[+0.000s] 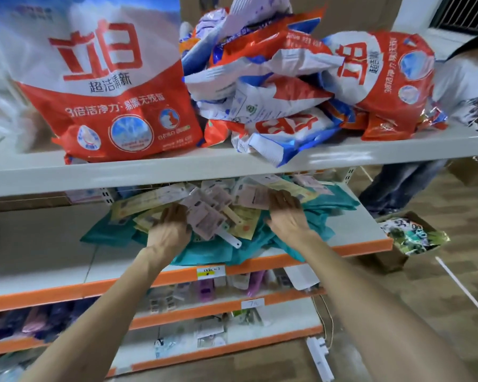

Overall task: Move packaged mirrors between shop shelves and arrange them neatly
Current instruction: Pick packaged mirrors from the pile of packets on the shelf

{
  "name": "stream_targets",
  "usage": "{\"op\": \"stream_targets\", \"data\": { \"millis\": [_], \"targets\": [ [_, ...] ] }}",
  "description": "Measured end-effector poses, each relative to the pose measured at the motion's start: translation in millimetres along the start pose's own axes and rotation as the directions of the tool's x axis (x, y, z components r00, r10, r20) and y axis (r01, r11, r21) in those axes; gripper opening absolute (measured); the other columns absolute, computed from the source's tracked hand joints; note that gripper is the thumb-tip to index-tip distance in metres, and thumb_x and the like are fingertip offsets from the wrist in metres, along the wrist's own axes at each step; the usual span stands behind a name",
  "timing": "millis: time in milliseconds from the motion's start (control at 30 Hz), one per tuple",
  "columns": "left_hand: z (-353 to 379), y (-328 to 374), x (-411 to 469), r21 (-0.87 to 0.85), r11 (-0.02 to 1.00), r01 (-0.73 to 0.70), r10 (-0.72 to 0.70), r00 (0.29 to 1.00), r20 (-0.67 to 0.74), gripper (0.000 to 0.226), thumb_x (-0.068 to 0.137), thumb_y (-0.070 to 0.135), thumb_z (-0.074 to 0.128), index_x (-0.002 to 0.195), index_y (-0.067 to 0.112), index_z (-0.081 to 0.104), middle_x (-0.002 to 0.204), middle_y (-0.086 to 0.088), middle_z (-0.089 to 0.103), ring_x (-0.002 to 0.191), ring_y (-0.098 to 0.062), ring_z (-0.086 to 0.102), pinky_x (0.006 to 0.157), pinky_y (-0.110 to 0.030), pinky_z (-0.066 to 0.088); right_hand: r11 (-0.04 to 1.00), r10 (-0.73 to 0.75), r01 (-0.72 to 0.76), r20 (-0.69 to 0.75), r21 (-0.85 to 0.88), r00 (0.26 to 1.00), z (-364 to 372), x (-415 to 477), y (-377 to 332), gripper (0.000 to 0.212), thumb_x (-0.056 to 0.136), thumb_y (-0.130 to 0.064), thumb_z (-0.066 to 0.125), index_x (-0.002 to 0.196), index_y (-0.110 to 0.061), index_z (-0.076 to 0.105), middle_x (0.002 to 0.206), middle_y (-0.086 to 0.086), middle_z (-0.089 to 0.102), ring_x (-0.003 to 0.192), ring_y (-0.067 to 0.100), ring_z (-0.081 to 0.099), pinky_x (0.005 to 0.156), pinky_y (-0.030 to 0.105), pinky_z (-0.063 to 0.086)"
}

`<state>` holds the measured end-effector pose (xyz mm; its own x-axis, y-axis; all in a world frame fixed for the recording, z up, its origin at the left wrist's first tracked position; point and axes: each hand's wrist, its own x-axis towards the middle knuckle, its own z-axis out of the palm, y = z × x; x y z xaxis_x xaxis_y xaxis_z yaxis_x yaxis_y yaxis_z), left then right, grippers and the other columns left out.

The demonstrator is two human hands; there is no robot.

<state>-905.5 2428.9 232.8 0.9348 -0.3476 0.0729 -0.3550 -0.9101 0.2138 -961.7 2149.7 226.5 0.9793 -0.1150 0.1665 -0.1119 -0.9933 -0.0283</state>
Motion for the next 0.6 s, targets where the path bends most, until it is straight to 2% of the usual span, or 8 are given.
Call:
{"op": "stream_targets", "data": {
  "millis": [100, 167, 233, 300, 367, 433, 533, 600],
  "targets": [
    [18, 7, 11, -0.074, 0.996, 0.054, -0.049, 0.996, 0.073, 0.042, 0.092, 0.025, 0.055, 0.128, 0.006, 0.045, 0.127, -0.017, 0.047, 0.110, -0.038, 0.052, 0.080, -0.049, 0.051, 0.999, -0.032, 0.032, -0.025, -0.001, 0.999, 16, 9, 7, 0.067, 0.059, -0.023, 0.089, 0.115, 0.004, 0.063, 0.109, 0.020, 0.066, 0.103, 0.039, 0.063, 0.080, 0.049, 0.055],
    [32, 10, 20, -0.149, 0.980, 0.132, -0.110, 0.983, 0.149, 0.060, 0.094, 0.045, 0.052, 0.139, 0.010, 0.035, 0.133, -0.015, 0.045, 0.110, -0.036, 0.053, 0.087, -0.044, 0.050, 0.999, -0.037, 0.037, -0.025, -0.013, 0.999, 21, 16, 11, 0.065, 0.069, -0.028, 0.084, 0.122, 0.001, 0.058, 0.119, 0.017, 0.062, 0.113, 0.038, 0.057, 0.089, 0.048, 0.051],
    [47, 16, 29, -0.237, 0.960, 0.149, -0.112, 0.980, 0.164, 0.076, 0.091, 0.066, 0.042, 0.146, 0.015, 0.029, 0.136, -0.009, 0.046, 0.116, -0.032, 0.051, 0.089, -0.033, 0.050, 1.000, -0.014, 0.014, 0.024, -0.024, 1.000, 24, 24, 9, 0.063, 0.082, -0.033, 0.072, 0.133, -0.007, 0.048, 0.133, 0.010, 0.051, 0.128, 0.032, 0.043, 0.102, 0.045, 0.040],
    [54, 23, 35, -0.279, 0.943, 0.182, -0.143, 0.977, 0.156, 0.070, 0.096, 0.061, 0.036, 0.149, 0.017, 0.024, 0.143, -0.004, 0.039, 0.126, -0.032, 0.044, 0.088, -0.018, 0.047, 0.999, 0.021, -0.023, 0.057, 0.023, 0.998, 28, 33, 9, 0.059, 0.087, -0.034, 0.066, 0.136, -0.012, 0.041, 0.140, 0.006, 0.044, 0.134, 0.027, 0.034, 0.107, 0.040, 0.032],
    [68, 22, 48, -0.305, 0.930, 0.203, -0.169, 0.977, 0.133, 0.082, 0.084, 0.070, 0.048, 0.146, 0.021, 0.028, 0.143, -0.013, 0.042, 0.126, -0.034, 0.044, 0.101, -0.034, 0.044, 0.999, 0.020, -0.024, 0.093, 0.049, 0.995, 34, 43, 8, 0.057, 0.089, -0.035, 0.065, 0.135, -0.012, 0.040, 0.141, 0.006, 0.042, 0.136, 0.026, 0.032, 0.108, 0.039, 0.030],
    [82, 20, 61, -0.296, 0.924, 0.242, -0.214, 0.969, 0.125, 0.092, 0.079, 0.075, 0.048, 0.147, 0.017, 0.028, 0.144, -0.019, 0.039, 0.130, -0.036, 0.040, 0.108, -0.047, 0.037, 0.996, 0.009, -0.020, 0.127, 0.085, 0.992, 43, 51, 5, 0.062, 0.090, -0.037, 0.065, 0.139, -0.010, 0.037, 0.145, 0.008, 0.039, 0.139, 0.026, 0.029, 0.111, 0.039, 0.029],
    [75, 32, 59, -0.342, 0.870, 0.355, -0.315, 0.934, 0.170, 0.093, 0.091, 0.057, 0.051, 0.152, -0.001, 0.010, 0.154, -0.026, 0.020, 0.140, -0.040, 0.026, 0.113, -0.046, 0.029, 0.991, 0.009, -0.021, 0.091, 0.132, 0.996, 60, 59, 3, 0.073, 0.092, -0.032, 0.064, 0.150, -0.010, 0.025, 0.155, 0.007, 0.030, 0.144, 0.025, 0.026, 0.116, 0.039, 0.026],
    [72, 39, 58, -0.351, 0.829, 0.436, -0.395, 0.900, 0.185, 0.094, 0.095, 0.044, 0.055, 0.148, -0.010, -0.001, 0.155, -0.031, 0.009, 0.143, -0.042, 0.019, 0.110, -0.041, 0.029, 0.991, 0.012, -0.019, 0.051, 0.133, 0.999, 67, 60, 5, 0.070, 0.094, -0.028, 0.061, 0.151, -0.011, 0.025, 0.156, 0.008, 0.030, 0.144, 0.025, 0.027, 0.116, 0.041, 0.027]
  ]
}}
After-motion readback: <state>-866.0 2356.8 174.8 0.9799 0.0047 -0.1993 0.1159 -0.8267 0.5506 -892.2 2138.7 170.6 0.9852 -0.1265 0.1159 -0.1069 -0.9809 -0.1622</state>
